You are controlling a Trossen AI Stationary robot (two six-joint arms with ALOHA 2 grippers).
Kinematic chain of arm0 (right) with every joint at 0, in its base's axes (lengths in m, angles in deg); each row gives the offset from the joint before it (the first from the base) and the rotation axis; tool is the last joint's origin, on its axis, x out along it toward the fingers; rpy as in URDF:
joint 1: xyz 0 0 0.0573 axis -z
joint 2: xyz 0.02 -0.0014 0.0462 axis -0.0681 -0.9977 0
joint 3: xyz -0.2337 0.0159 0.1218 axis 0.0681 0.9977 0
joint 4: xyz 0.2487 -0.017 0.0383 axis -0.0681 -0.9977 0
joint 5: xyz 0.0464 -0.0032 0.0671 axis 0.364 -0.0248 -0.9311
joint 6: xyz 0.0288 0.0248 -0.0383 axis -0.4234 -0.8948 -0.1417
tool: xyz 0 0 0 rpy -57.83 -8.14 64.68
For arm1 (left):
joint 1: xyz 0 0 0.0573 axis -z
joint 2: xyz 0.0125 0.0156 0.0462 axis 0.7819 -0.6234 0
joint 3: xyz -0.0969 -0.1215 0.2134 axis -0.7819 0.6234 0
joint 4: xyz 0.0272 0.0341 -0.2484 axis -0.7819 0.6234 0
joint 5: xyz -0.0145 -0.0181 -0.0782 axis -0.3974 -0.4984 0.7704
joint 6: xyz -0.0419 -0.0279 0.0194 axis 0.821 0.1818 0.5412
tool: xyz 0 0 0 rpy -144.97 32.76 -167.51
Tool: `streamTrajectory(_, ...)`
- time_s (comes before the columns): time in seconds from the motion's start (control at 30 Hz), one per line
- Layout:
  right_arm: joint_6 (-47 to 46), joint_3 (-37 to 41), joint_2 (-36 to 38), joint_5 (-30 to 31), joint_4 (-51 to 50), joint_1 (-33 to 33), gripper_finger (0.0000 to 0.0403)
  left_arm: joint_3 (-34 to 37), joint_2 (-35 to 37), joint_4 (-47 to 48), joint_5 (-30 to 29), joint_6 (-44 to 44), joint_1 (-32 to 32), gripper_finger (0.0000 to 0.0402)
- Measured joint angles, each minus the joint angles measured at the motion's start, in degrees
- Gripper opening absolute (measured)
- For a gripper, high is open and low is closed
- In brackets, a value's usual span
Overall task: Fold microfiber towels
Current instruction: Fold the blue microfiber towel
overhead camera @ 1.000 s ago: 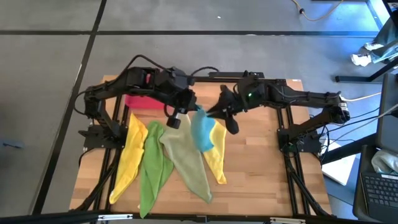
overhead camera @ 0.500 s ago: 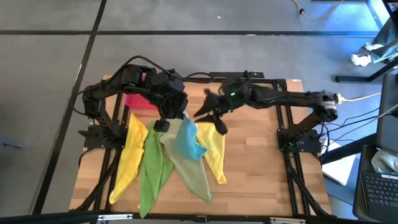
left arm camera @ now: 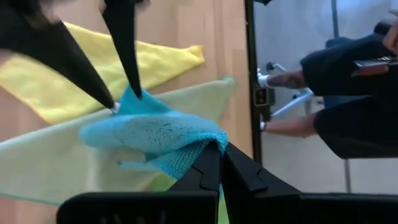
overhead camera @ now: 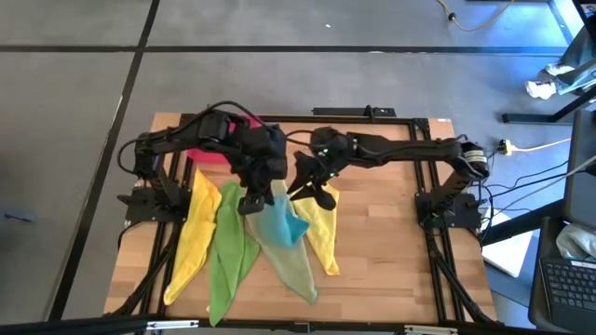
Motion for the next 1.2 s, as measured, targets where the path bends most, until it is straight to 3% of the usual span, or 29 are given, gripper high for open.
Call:
streamTrajectory(0.33,-1.0,-0.1,2.1,-1.4,18.9,-4.0,0.0107,0.0,-0.5,0.0,0.1,6.5,2.1,0.0000)
streamTrajectory(0.67,-3.2,-0.1,-1.9,0.7,22.2,-5.5,0.0107,0.0,-0.5,-2.1,0.0,8.4,1.7,0.0000)
streamTrajectory(0.83,-4.9,-0.1,-3.5,-5.6,25.0,-5.4,0.0110,0.1,-0.4,-4.7,1.6,8.4,1.8,0.0000)
streamTrajectory(1.2,-4.7,0.0,-5.2,-7.6,21.9,-5.5,0.0160,-0.7,-0.5,-6.9,1.7,8.4,1.7,0.0000)
